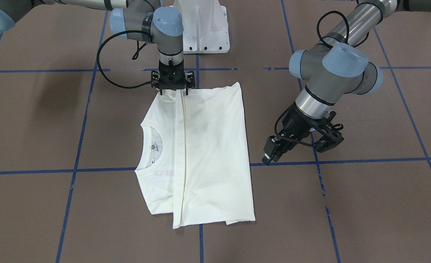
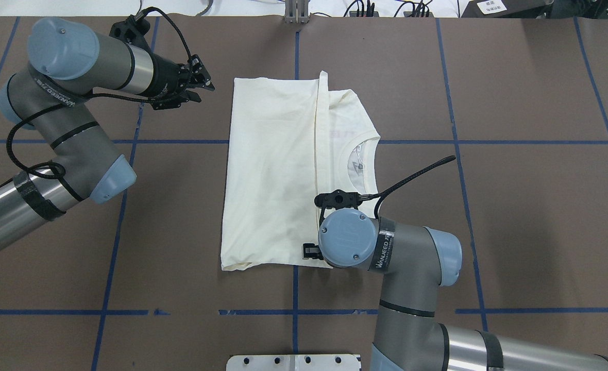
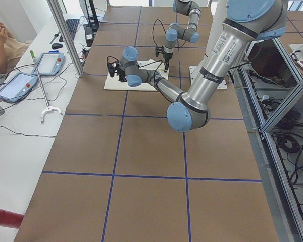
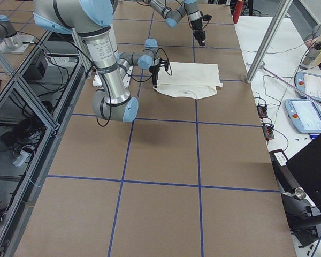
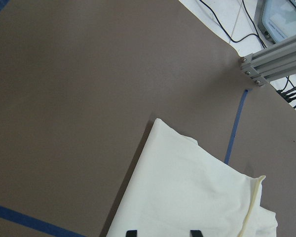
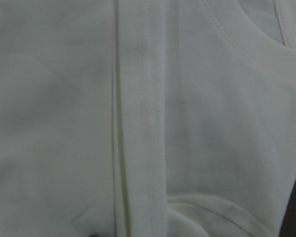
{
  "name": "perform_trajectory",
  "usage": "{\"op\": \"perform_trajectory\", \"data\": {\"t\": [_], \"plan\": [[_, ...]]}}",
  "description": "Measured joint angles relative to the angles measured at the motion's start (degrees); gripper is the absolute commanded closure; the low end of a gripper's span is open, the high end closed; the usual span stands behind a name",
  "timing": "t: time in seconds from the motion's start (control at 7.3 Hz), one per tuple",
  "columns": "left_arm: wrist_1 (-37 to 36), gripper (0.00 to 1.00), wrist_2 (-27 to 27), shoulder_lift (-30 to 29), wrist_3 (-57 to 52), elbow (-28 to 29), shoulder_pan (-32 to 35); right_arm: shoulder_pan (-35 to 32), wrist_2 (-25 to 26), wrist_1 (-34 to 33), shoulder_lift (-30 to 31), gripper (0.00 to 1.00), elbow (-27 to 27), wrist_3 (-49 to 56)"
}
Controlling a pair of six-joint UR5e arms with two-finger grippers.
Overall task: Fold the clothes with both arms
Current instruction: 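Release the shirt with the right gripper and hover near the folded edge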
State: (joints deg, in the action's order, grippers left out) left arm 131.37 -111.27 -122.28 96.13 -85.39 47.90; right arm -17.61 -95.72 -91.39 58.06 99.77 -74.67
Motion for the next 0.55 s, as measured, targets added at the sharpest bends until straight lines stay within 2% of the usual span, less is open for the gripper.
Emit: {"op": "perform_trajectory", "data": {"t": [0.14, 0.41, 0.55], "plan": [[0.0, 0.54, 0.0, 0.0, 0.0, 0.0, 0.0, -0.9, -0.2, -0.5, 3.7, 0.0, 3.3, 3.2], [0.0, 0.54, 0.1, 0.0, 0.0, 0.0, 0.0, -1.8, -0.1, -0.3, 15.2, 0.0, 12.9, 7.8], [-0.1, 0.54, 0.1, 0.0, 0.0, -0.1, 0.0, -1.6, 0.2, -0.2, 16.3, 0.0, 14.6, 8.1]]}}
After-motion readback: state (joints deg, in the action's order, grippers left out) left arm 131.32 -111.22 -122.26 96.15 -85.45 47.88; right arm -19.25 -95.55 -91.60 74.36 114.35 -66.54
